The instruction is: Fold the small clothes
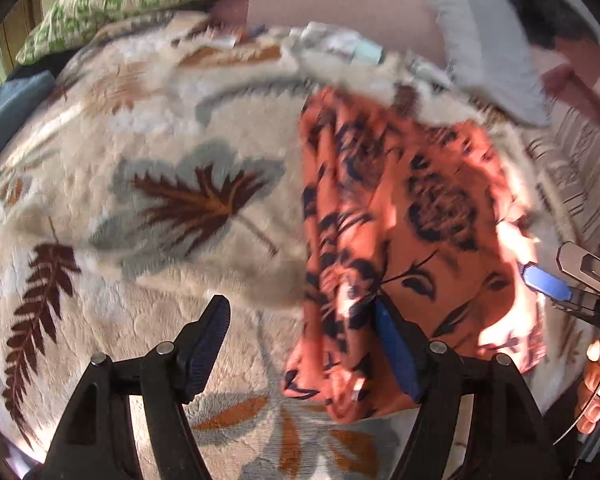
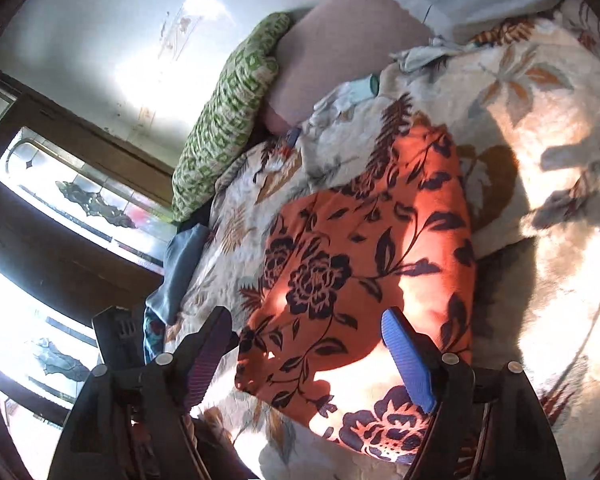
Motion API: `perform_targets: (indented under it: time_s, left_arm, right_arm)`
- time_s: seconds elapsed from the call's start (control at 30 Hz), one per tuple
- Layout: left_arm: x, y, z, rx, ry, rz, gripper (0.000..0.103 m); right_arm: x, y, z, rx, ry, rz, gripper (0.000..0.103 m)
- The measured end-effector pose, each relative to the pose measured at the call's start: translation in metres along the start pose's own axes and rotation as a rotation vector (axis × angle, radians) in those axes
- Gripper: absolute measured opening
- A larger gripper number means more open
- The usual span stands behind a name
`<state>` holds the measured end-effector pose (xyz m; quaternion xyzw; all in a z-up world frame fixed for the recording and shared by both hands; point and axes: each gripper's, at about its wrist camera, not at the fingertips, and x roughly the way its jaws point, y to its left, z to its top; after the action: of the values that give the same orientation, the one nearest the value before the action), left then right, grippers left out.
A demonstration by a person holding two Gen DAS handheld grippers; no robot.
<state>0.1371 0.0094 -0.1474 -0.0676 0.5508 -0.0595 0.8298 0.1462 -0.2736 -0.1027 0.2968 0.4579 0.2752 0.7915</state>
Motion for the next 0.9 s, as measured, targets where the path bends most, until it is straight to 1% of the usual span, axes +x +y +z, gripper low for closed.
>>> perform_targets:
  time_s: [0.03, 0.07, 0.1, 0.13, 0.17, 0.23, 0.3, 0.37, 0.4, 0.43, 0.47, 0.5, 0.53, 0.57, 0.67, 0.7, 0.73, 0.77, 0.8, 0.83, 0.87, 0.9]
  left_arm:
    - [0.007, 0.004, -0.001, -0.037, 0.016, -0.027, 0.077]
    - [0.002, 0.007, -0.002, -0.054, -0.003, -0.029, 0.077]
    - [-0.007, 0.007, -0.002, -0.052, -0.016, -0.02, 0.077]
    - [-0.018, 0.006, -0.002, -0.044, -0.044, -0.014, 0.077]
    - [-0.029, 0.004, -0.002, -0.033, -0.08, -0.012, 0.077]
    - [-0.044, 0.001, -0.005, -0.009, -0.127, -0.024, 0.078]
    - [-0.042, -0.003, -0.009, 0.01, -0.116, -0.028, 0.08]
    - [-0.023, -0.006, -0.012, 0.034, -0.067, 0.028, 0.08]
    - [-0.01, -0.006, -0.014, 0.039, -0.029, 0.059, 0.081]
    - [0.001, -0.002, -0.017, 0.017, -0.006, 0.046, 0.084]
    - [0.002, 0.003, -0.017, -0.019, -0.019, 0.018, 0.085]
    - [-0.001, 0.005, -0.017, -0.026, -0.022, 0.01, 0.085]
    - [-0.005, 0.005, -0.016, -0.022, -0.022, 0.004, 0.085]
    - [-0.011, 0.006, -0.016, -0.024, -0.039, -0.005, 0.085]
    - [-0.029, 0.012, -0.02, -0.025, -0.103, -0.039, 0.085]
    - [-0.031, 0.014, -0.023, -0.014, -0.115, -0.021, 0.085]
    - [-0.027, 0.015, -0.026, -0.001, -0.11, 0.022, 0.085]
    - [-0.019, 0.016, -0.028, 0.009, -0.092, 0.049, 0.085]
    - [-0.013, 0.021, -0.031, 0.002, -0.075, 0.041, 0.087]
    - [-0.01, 0.023, -0.03, -0.027, -0.072, 0.016, 0.087]
    - [-0.014, 0.026, -0.031, -0.045, -0.078, 0.003, 0.087]
    - [-0.018, 0.026, -0.03, -0.047, -0.086, -0.01, 0.087]
  right_arm:
    - [0.017, -0.009, -0.006, 0.032, 0.05, -0.028, 0.08]
    - [0.032, -0.021, -0.01, 0.074, 0.096, -0.051, 0.08]
    - [0.039, -0.024, -0.013, 0.092, 0.095, -0.047, 0.08]
    - [0.034, -0.017, -0.012, 0.082, 0.08, -0.052, 0.08]
    - [0.031, -0.008, -0.008, 0.062, 0.082, -0.063, 0.08]
    - [0.021, 0.009, 0.0, 0.004, 0.055, -0.049, 0.08]
    - [0.013, 0.018, 0.013, -0.025, 0.02, -0.05, 0.08]
    - [0.015, 0.011, 0.028, -0.005, 0.003, -0.042, 0.08]
    - [0.019, 0.005, 0.036, 0.009, -0.003, -0.048, 0.08]
    - [0.027, -0.003, 0.043, 0.021, -0.004, -0.058, 0.08]
    - [0.037, -0.013, 0.048, 0.031, 0.01, -0.078, 0.081]
    - [0.051, -0.028, 0.051, 0.054, 0.047, -0.115, 0.081]
    - [0.061, -0.041, 0.051, 0.101, 0.071, -0.114, 0.081]
    - [0.059, -0.043, 0.051, 0.113, 0.045, -0.095, 0.081]
    - [0.049, -0.02, 0.056, 0.034, 0.049, -0.116, 0.081]
    - [0.045, -0.013, 0.058, 0.015, 0.033, -0.098, 0.081]
    - [0.04, -0.009, 0.059, -0.003, 0.014, -0.081, 0.081]
    - [0.037, -0.008, 0.06, -0.017, -0.008, -0.084, 0.081]
    - [0.037, -0.011, 0.062, -0.019, -0.026, -0.109, 0.082]
    - [0.043, -0.022, 0.063, 0.002, -0.02, -0.151, 0.084]
    - [0.055, -0.036, 0.063, 0.045, 0.026, -0.169, 0.084]
    - [0.06, -0.043, 0.064, 0.073, 0.04, -0.165, 0.084]
